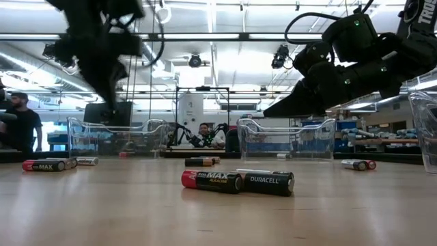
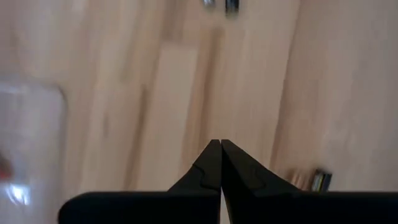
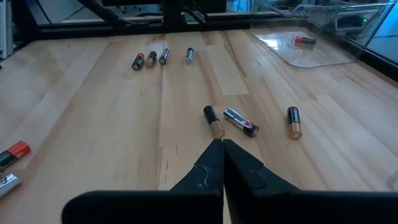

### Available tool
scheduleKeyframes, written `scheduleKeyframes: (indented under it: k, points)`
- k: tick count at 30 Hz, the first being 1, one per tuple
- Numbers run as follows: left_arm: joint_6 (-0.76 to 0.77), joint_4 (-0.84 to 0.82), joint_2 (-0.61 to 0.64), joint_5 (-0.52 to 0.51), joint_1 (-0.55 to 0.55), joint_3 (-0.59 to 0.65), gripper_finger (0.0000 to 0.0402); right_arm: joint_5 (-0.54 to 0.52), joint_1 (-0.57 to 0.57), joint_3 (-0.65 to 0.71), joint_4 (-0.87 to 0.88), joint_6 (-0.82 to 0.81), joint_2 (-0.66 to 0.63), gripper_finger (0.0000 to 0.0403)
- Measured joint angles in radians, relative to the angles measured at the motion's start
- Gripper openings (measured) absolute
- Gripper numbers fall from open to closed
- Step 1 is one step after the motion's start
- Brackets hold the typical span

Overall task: Sort batteries
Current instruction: Put the silver battery into the top right transparent bin

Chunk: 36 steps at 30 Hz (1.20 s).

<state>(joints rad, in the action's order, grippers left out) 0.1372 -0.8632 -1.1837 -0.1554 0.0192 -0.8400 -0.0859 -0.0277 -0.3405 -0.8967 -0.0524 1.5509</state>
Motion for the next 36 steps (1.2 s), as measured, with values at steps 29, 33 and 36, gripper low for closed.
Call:
scheduleKeyframes:
  k: [29, 33, 36]
  points:
    - [0.050, 0.223, -0.165, 0.061, -0.008, 0.210, 0.0181, -0.001, -0.002, 0.000, 0.000, 0.011, 0.000, 0.0009]
    - [0.051, 0.237, -0.218, 0.064, -0.007, 0.207, 0.0178, -0.001, -0.002, 0.000, 0.001, 0.011, 0.000, 0.0009]
    - [0.051, 0.225, -0.244, 0.067, -0.007, 0.204, 0.0164, -0.001, -0.002, 0.000, 0.001, 0.011, 0.000, 0.0009]
